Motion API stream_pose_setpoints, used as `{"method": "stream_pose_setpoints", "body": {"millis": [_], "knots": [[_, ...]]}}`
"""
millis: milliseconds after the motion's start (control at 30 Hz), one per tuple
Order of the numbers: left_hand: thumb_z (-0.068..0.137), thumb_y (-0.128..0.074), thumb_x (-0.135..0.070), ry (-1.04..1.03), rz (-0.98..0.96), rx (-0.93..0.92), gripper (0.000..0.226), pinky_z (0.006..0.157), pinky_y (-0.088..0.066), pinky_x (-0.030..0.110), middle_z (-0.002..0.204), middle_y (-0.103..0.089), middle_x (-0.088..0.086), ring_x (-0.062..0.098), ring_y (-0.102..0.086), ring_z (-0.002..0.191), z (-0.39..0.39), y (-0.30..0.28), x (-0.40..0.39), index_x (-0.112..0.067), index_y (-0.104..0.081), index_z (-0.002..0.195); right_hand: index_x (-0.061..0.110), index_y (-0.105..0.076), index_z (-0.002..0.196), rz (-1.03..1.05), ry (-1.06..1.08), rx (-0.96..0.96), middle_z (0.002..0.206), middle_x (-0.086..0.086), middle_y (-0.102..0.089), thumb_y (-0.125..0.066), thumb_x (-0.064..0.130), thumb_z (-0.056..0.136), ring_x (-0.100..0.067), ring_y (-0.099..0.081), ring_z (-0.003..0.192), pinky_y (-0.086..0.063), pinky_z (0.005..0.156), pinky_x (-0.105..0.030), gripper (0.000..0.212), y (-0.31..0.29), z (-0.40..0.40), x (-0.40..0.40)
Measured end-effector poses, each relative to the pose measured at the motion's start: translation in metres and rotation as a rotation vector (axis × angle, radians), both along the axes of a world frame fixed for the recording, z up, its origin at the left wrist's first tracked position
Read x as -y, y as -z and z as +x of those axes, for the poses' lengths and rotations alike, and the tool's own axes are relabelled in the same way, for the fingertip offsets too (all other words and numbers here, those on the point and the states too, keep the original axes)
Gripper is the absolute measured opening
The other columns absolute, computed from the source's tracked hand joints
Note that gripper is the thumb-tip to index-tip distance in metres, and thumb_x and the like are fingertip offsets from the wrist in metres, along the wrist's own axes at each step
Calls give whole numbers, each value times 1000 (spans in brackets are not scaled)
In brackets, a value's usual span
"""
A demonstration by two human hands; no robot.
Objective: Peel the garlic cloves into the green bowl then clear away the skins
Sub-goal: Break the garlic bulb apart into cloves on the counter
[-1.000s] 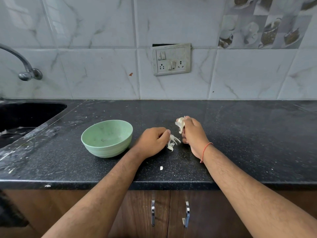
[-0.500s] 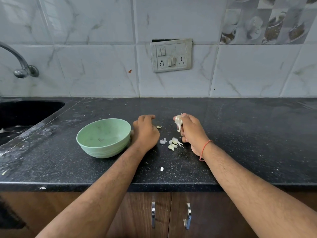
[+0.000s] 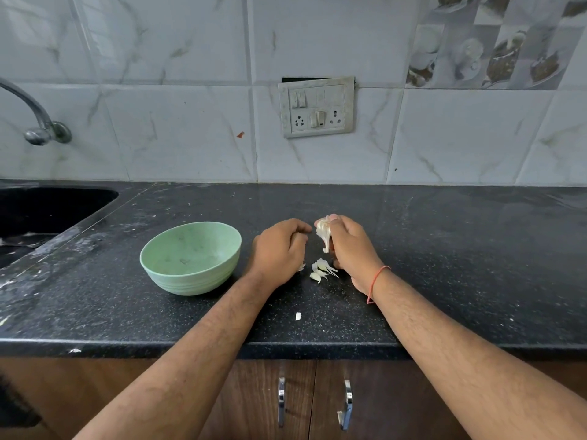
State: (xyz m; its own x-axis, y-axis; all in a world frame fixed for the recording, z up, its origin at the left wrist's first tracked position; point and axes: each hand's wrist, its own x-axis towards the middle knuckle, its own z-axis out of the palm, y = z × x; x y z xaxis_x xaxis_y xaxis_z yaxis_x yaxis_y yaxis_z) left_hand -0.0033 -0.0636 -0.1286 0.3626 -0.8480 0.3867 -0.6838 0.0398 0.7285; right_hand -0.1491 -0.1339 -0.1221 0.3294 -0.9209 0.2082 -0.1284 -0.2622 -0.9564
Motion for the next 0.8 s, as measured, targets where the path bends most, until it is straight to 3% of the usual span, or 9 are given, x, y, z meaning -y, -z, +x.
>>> {"method": "stream_pose_setpoints", "body": {"millis": [67,133,233,333,433,533,633,733,800], "knots": [[98,-37,-46,-31,-65,91,34,107,-43,46,88,-74,-17,4,-67,88,-2,-3,-3,-35,-69,103,25,-71,115,-75,-9,-25,99,11,-72,-42,34,113,-1,-63,79,-50,62,-18,30,-1,1,-4],[104,-32,-57,-14,-42,188,39,107,-37,46,81,-69,-16,1,-63,83,-4,-4,-4,-33,-60,94,22,-68,116,-142,-43,-35,106,3,-74,-43,29,114,7,-64,77,-51,64,-12,26,-1,2,-8],[107,-27,-64,21,0,234,46,98,-42,46,74,-62,-11,3,-59,75,-4,-1,-1,-30,-47,83,21,-68,114,-178,-88,-23,106,-6,-75,-43,30,114,7,-65,81,-53,68,-13,26,-1,3,-11],[106,-20,-68,63,12,173,52,86,-53,49,77,-60,-9,14,-60,75,-3,-1,2,-28,-43,82,26,-71,109,-195,-86,3,102,8,-76,-49,43,111,-1,-70,93,-53,81,-21,27,-2,3,-11],[108,-15,-62,73,-6,170,49,96,-47,49,77,-60,-9,12,-60,77,-7,-4,0,-29,-42,83,31,-72,103,-146,-115,63,81,6,-67,-57,51,106,-10,-62,68,-49,60,-27,25,-4,3,-15],[112,-18,-51,37,-65,194,44,101,-36,46,75,-59,-9,6,-59,75,-13,-10,-2,-28,-43,84,24,-71,103,-71,-142,149,81,-7,-63,-58,48,106,-17,-58,61,-47,49,-30,27,-7,6,-17],[114,-29,-44,-1,-109,196,39,82,-44,45,71,-56,-8,14,-58,69,-15,-11,0,-25,-43,83,19,-70,109,-6,-173,199,85,-8,-66,-52,43,111,-18,-58,63,-48,50,-31,30,-7,11,-19],[114,-34,-43,-2,-87,223,36,62,-37,37,70,-57,-6,13,-56,63,-14,-11,4,-20,-45,88,22,-68,110,10,-133,184,82,2,-69,-42,40,115,-11,-57,64,-48,53,-26,32,-3,16,-22],[114,-33,-43,-1,-49,258,36,60,-33,35,71,-56,-5,9,-53,63,-13,-11,6,-18,-45,91,25,-67,108,-19,-81,159,83,5,-73,-39,37,116,-11,-64,73,-54,63,-31,32,0,20,-22]]}}
